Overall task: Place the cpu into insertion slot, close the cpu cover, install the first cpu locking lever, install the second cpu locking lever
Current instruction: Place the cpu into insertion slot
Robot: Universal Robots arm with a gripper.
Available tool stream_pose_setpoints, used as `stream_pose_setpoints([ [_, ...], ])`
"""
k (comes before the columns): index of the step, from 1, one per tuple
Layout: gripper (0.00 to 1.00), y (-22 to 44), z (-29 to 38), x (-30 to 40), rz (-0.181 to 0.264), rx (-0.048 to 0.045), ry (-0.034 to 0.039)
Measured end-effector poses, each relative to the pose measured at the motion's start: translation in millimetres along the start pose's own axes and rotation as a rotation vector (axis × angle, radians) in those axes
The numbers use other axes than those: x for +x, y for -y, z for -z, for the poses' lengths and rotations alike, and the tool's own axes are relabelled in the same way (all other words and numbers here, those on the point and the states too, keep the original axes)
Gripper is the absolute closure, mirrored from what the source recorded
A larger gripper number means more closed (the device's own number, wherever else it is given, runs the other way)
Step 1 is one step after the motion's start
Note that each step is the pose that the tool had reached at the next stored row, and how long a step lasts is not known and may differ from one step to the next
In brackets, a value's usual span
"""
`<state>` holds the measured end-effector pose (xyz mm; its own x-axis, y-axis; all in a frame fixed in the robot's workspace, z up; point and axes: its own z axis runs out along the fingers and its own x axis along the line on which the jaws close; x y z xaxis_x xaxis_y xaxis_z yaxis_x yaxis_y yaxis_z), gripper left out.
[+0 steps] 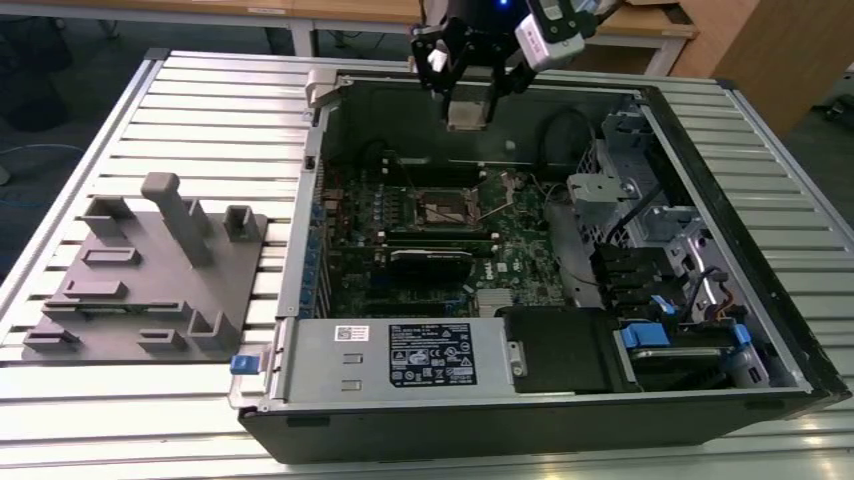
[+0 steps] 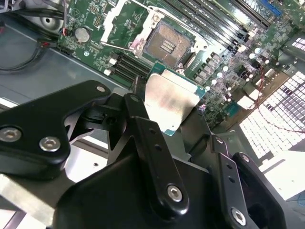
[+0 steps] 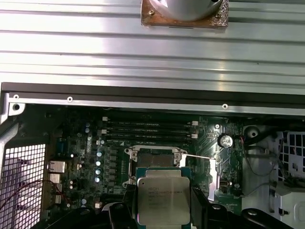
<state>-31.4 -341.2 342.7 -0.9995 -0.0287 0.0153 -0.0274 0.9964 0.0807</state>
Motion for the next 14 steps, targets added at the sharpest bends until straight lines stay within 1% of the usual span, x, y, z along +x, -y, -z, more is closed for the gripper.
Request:
stream_pose_setpoints([
  [2,0.46,0.2,-2.3,0.2,0.001,-0.0002,0.0000],
  [11,0.46,1.4,-16.5,0.4,0.004,0.0001,-0.0002],
  [14,0.46,1.7,-20.1,0.4,0.004,0.0001,-0.0003],
])
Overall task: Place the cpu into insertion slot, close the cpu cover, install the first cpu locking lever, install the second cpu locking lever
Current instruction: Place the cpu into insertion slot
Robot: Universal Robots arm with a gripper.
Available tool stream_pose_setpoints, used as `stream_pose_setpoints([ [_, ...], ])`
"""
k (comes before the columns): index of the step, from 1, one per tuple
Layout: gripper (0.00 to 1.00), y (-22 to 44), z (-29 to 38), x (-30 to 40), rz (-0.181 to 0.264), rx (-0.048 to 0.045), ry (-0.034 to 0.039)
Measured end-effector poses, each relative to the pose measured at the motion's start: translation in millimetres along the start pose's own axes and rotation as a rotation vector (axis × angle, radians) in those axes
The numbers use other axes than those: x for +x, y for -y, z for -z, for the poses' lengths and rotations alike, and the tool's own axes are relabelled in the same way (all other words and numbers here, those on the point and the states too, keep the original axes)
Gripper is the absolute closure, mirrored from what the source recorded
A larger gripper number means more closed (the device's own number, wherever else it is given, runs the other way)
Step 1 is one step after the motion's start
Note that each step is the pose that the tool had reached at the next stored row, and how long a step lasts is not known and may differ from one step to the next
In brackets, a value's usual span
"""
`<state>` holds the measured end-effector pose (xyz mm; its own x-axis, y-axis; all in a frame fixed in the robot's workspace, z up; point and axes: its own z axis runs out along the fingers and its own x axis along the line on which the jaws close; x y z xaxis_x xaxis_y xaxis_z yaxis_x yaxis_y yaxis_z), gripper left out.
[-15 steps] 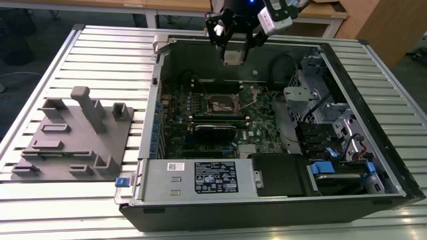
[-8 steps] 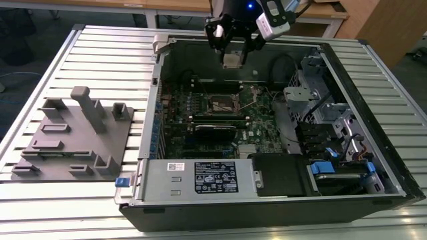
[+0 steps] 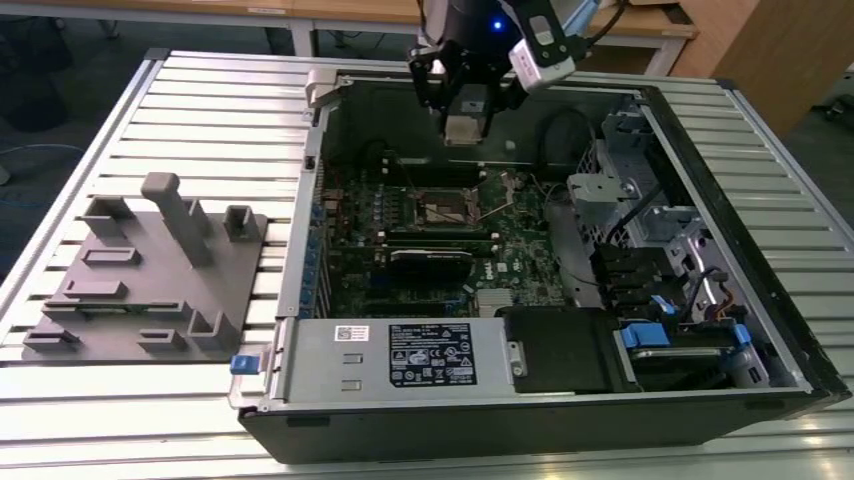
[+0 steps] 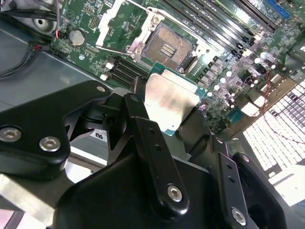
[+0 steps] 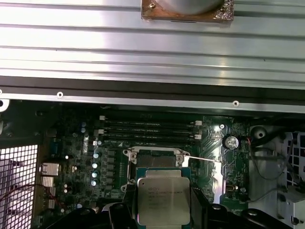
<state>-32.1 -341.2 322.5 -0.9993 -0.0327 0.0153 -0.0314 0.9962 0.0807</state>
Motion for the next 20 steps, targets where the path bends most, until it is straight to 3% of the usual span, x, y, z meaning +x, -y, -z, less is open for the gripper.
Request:
stream_pose_setpoints([
  [12,0.46,1.6,-18.9,1.3,0.002,0.0001,-0.0001],
  [20,0.46,2.2,-27.2,3.9,0.003,-0.0013,0.0028],
])
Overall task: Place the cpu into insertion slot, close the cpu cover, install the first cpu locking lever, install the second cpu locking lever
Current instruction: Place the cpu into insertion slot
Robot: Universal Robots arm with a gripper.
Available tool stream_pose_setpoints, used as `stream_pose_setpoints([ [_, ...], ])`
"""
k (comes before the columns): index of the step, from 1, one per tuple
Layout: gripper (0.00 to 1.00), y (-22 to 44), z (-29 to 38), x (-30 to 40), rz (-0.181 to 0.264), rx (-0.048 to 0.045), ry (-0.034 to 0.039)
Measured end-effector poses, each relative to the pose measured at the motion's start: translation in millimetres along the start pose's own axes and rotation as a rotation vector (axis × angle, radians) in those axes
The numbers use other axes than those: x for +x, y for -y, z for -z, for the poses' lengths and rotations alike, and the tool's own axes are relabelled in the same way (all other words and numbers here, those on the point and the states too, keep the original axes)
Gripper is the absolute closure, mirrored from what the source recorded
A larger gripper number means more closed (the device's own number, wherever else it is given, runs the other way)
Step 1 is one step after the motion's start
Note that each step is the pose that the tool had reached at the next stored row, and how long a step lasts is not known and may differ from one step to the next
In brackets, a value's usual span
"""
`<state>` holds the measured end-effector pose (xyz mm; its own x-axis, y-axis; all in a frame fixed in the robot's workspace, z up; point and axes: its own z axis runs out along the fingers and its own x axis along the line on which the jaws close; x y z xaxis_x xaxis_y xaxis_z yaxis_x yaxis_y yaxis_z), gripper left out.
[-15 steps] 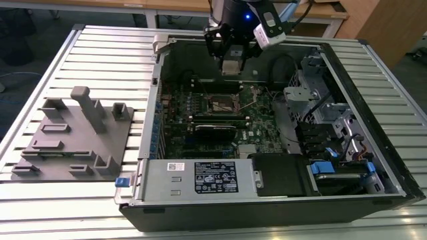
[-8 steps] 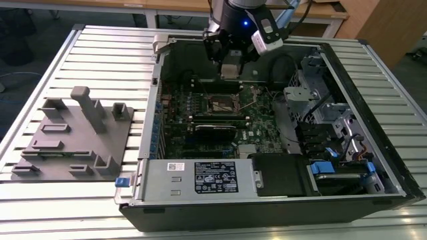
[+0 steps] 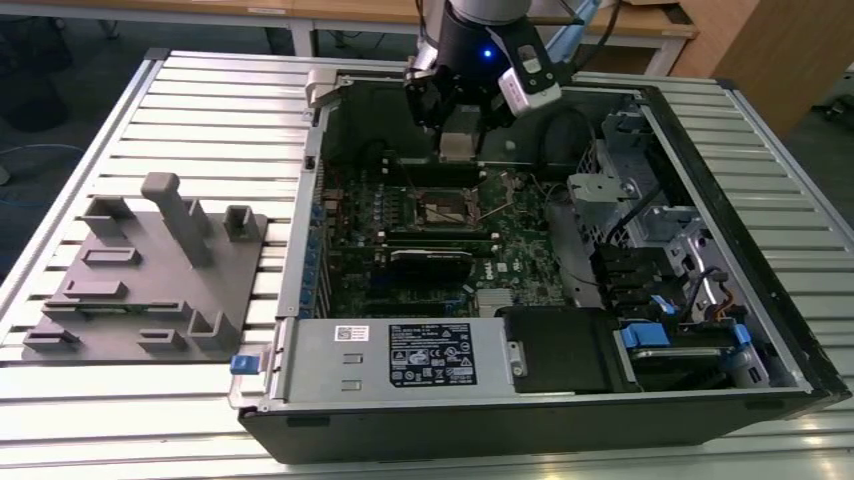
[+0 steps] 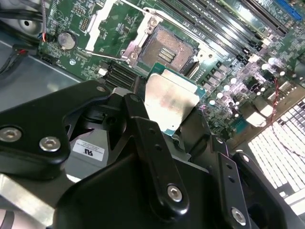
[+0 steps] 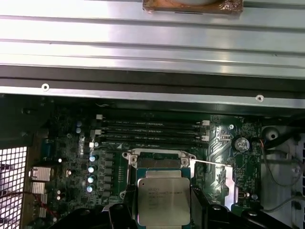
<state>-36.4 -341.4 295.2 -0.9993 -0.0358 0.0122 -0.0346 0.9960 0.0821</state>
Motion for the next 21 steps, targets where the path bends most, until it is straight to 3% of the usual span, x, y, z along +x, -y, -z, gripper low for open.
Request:
stream_pose_setpoints([
  [8,0.46,0.7,-9.7,1.5,0.007,0.0003,0.0149],
  [21,0.46,1.5,-19.2,1.6,0.007,0.0003,0.0169],
])
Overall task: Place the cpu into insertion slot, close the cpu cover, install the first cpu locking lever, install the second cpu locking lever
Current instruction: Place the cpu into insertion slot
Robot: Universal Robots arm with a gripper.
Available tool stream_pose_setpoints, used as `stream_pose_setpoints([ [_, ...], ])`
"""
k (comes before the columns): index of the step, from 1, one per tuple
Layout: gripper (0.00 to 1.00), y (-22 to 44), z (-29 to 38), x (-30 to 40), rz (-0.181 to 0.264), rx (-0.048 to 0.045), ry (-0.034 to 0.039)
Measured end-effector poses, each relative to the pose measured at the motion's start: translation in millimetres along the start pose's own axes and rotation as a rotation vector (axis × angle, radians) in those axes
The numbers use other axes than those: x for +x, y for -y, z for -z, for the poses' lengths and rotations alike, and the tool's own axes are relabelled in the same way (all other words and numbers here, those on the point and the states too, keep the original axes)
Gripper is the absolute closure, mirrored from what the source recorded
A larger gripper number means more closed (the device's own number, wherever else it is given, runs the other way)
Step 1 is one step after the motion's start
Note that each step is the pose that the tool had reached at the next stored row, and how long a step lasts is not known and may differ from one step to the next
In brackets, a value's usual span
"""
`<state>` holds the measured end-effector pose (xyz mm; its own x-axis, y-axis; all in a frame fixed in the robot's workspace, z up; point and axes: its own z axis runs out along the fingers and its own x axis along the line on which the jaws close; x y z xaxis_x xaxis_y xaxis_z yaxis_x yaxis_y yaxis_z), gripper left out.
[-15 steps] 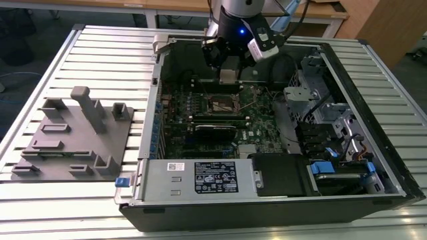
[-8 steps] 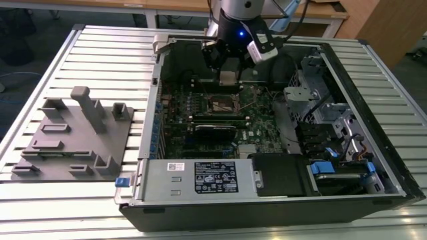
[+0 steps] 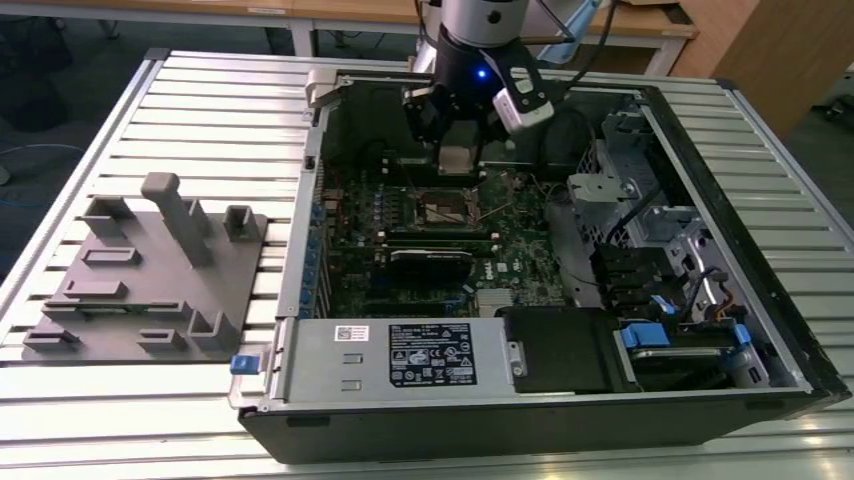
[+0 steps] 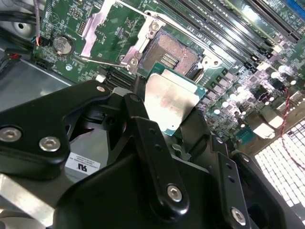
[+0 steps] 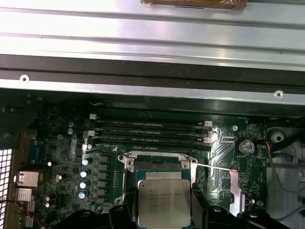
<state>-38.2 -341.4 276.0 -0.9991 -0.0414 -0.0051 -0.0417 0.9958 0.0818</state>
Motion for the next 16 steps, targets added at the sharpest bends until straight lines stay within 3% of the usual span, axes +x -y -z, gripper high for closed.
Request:
stream_pose_setpoints([
  [7,0.46,0.6,-7.1,0.1,-0.012,0.0002,0.0011],
  [11,0.46,0.7,-8.8,0.1,-0.045,0.0005,0.0037],
  [16,0.46,0.7,-9.3,0.0,-0.049,0.0003,0.0042],
])
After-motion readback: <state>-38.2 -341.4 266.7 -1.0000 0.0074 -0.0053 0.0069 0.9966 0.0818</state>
